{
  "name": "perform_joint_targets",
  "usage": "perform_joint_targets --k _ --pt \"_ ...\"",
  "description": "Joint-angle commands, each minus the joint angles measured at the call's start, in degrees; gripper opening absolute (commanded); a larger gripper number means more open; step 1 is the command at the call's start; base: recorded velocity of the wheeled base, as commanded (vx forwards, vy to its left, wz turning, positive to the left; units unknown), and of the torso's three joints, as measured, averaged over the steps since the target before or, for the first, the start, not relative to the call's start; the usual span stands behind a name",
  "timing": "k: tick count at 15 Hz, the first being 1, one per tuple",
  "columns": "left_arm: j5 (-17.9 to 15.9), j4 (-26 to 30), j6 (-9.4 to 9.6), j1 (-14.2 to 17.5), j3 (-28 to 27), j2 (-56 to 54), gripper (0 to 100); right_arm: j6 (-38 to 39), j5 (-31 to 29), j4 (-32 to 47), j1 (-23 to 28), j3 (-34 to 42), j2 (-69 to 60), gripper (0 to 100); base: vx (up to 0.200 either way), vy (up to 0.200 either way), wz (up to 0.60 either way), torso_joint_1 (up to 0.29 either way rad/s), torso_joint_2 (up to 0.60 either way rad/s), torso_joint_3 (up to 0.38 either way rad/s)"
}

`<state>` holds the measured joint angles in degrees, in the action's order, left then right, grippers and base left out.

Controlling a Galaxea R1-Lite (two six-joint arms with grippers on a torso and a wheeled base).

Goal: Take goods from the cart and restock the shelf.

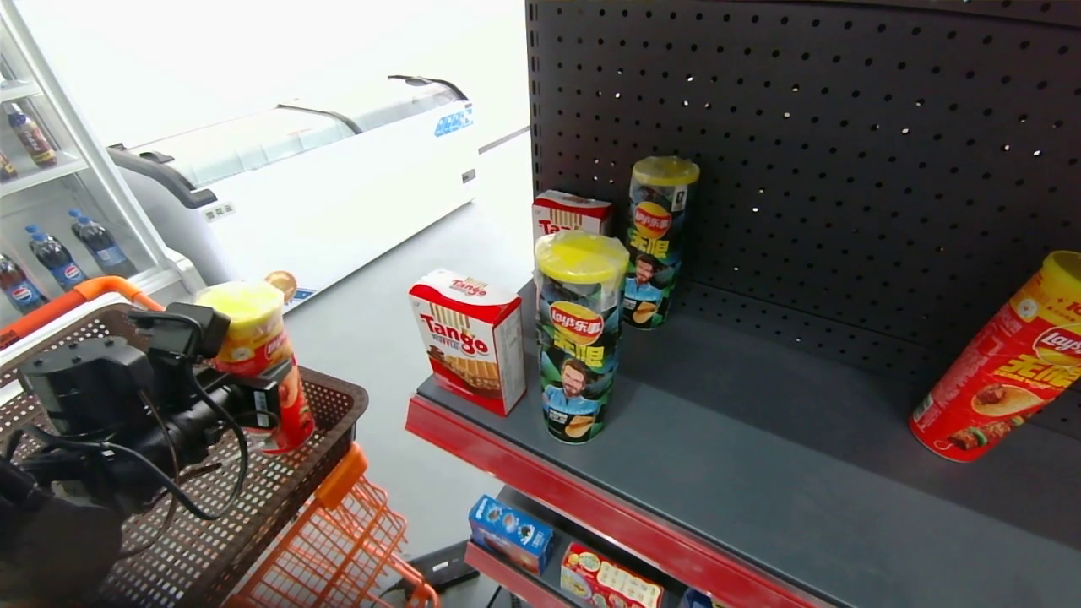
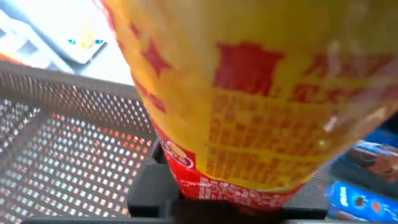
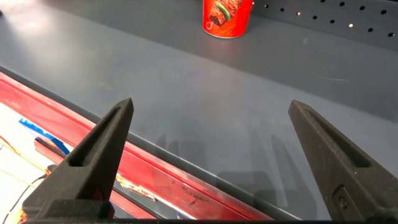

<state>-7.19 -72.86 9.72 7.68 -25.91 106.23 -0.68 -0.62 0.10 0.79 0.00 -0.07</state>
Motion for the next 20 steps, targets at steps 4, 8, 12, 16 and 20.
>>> perform_joint_targets --k 4,8,12,16,20 --pt "-2.12 8.26 -1.89 -5.48 -0.02 -21.59 0 -0.02 0.01 -0.01 0.0 0.0 0.07 100 0.0 0.0 0.0 0.0 0.0 0.0" --pt "-2.83 19.51 -2.68 -11.37 0.77 -31.96 0 -0.02 0.01 -0.01 0.0 0.0 0.07 100 0.0 0.0 0.0 0.0 0.0 0.0" --pt "-3.0 23.03 -8.31 -21.22 1.47 -37.32 0 -0.02 0.01 -0.01 0.0 0.0 0.07 100 0.0 0.0 0.0 0.0 0.0 0.0" --pt "-3.79 33.66 -9.8 -27.19 2.17 -44.71 0 -0.02 0.01 -0.01 0.0 0.0 0.07 100 0.0 0.0 0.0 0.0 0.0 0.0" --pt "-4.06 42.1 -9.8 -34.49 1.82 -47.52 0 -0.02 0.01 -0.01 0.0 0.0 0.07 100 0.0 0.0 0.0 0.0 0.0 0.0"
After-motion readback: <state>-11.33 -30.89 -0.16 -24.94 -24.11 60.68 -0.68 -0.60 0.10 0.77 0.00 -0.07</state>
